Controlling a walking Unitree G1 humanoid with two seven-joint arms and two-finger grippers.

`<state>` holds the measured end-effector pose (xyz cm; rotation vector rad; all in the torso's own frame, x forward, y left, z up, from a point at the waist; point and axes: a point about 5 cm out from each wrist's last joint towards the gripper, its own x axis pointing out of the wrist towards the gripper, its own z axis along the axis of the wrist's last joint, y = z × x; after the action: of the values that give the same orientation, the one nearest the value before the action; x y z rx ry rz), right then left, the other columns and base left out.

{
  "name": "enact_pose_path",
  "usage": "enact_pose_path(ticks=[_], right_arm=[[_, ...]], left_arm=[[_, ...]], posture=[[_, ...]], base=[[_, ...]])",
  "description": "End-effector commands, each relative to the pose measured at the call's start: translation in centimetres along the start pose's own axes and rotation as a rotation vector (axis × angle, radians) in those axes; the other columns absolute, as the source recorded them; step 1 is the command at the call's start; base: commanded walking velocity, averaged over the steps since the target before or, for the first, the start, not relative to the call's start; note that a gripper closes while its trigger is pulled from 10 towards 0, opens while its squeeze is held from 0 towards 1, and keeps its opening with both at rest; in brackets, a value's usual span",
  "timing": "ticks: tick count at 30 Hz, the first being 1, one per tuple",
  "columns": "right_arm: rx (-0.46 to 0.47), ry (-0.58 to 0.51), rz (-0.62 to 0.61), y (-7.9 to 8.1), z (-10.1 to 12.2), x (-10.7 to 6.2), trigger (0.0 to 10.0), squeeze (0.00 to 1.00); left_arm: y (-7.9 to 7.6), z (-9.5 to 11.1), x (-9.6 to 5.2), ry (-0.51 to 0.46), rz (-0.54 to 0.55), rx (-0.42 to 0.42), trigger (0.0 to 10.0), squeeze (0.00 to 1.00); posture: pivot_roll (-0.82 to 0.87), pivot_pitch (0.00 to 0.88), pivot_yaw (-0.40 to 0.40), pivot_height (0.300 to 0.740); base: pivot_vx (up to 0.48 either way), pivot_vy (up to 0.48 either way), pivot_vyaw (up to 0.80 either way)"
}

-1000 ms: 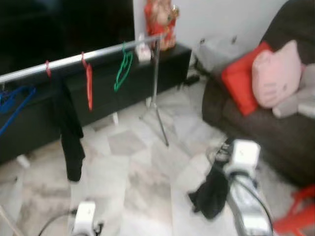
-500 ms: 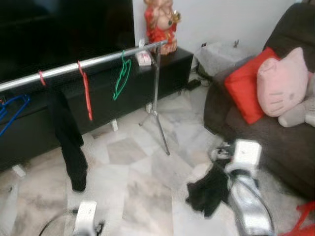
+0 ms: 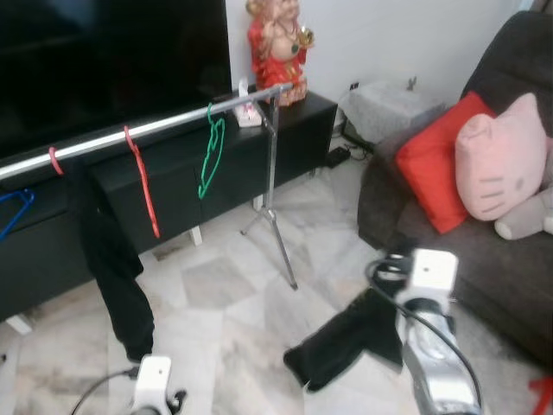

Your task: Hang hanger

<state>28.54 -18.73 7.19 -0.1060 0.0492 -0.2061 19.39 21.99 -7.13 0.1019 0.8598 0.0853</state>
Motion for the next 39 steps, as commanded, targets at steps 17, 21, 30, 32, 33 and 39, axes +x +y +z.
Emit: enact_pose_path(ticks=[17,21,30,32,33,39], right_arm=[[-0.018,-0.045,-0.007,-0.68,0.74,0.17,10.0,0.0],[-0.012,-0.045,-0.01,-0.73,0.74,0.16,10.0,0.0],[-0.012,-0.045,-0.003,-0.62,0.76,0.18,10.0,0.0],[-0.013,-0.046,-0.001,-0.61,0.76,0.17,10.0,0.0],[-0.014,-0.046,0.0,-0.61,0.76,0.17,10.0,0.0],[-0.025,-0.05,0.012,-0.48,0.8,0.17,10.0,0.0]], left_arm=[[-0.58,-0.38,-0.02,0.019,-0.017,-0.001,10.0,0.0],[-0.49,-0.52,-0.04,0.029,-0.01,0.007,10.0,0.0],[-0.55,-0.59,-0.06,0.031,-0.019,0.034,10.0,0.0],[-0.58,-0.62,-0.07,0.032,-0.019,0.033,10.0,0.0],[-0.6,-0.65,-0.07,0.032,-0.019,0.033,10.0,0.0],[-0.66,-0.76,-0.1,0.034,-0.02,0.031,10.0,0.0]], posture=[[-0.13,0.0,0.001,0.727],[-0.14,0.0,0.001,0.727],[-0.14,0.0,0.001,0.727],[-0.14,0.0,0.001,0.727],[-0.14,0.0,0.001,0.727],[-0.14,0.0,0.001,0.727]], base=[[0.331,0.0,0.48],[0.063,0.0,0.0],[0.0,-0.035,0.0],[0.0,-0.33,0.0],[0.0,-0.345,0.0],[0.0,-0.337,0.0]])
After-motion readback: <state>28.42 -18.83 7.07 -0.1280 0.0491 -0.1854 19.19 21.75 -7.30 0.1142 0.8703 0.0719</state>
